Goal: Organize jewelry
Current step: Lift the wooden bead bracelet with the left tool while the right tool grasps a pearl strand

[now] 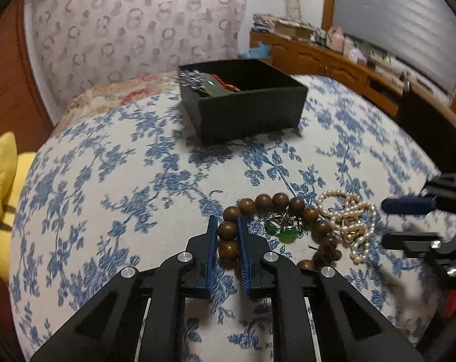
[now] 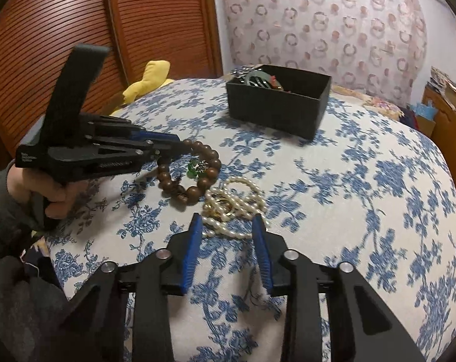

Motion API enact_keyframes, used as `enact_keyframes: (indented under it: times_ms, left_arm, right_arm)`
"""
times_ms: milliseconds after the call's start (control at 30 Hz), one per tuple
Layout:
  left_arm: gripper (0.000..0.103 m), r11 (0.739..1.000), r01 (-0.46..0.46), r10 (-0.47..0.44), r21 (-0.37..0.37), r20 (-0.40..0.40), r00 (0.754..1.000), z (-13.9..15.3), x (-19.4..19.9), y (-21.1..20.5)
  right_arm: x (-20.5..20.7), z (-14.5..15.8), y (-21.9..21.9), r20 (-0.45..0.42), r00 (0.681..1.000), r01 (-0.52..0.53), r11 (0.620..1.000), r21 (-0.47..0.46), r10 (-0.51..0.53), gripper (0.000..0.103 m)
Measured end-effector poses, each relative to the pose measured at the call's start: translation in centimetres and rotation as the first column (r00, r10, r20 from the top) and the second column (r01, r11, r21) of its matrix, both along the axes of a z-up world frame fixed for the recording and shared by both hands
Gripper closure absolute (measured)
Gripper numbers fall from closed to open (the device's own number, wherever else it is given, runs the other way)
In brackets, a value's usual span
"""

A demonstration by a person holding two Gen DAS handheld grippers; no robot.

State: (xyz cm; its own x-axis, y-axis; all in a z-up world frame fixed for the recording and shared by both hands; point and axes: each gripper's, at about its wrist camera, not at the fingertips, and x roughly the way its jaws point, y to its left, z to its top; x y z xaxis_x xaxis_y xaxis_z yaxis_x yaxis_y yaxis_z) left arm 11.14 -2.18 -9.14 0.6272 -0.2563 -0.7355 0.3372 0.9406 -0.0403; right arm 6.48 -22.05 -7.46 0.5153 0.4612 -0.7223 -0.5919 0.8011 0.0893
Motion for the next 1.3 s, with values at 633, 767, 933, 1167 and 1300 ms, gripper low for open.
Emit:
enact_keyframes:
  times_ms: [633, 767, 933, 1167, 1300]
  left_arm:
    - [0.091, 0.994, -0.042, 0.050, -0.100, 0.081, 0.995, 3.1, -2.1, 2.5]
    - [0.091, 0.994, -0.037, 0.048, -0.106, 0.105, 0.993, 4.1, -2.0, 2.3]
    - [0.091, 0.992, -0.030, 0.046, -0.124, 0.128, 0.991, 5.6, -1.7, 1.8]
    - [0.091, 0.989, -0.007, 0.031, -0.147, 0.162, 0.986, 7.8, -1.0, 1.0]
    - [0.091, 0.989, 0.004, 0.025, -0.149, 0.193, 0.981, 9.3, -0.8, 0.6]
  right_arm:
    - [1.5, -0.4, 2.4, -0.008, 0.998, -0.062, 0.995, -0.072, 0.062, 0.097]
    - [1.4, 0.0, 1.9, 0.004, 0.999, -0.054, 0.997, -0.056, 0.054, 0.098]
    - [1.3, 2.3, 0.9, 0.056, 0.998, -0.028, 1.000, -0.012, 0.029, 0.098]
    - [1.4, 5.9, -0.2, 0.136, 0.991, -0.001, 1.000, 0.017, -0.002, 0.098]
    - [1.6, 7.6, -0.6, 0.176, 0.984, 0.007, 1.000, 0.026, -0.011, 0.098]
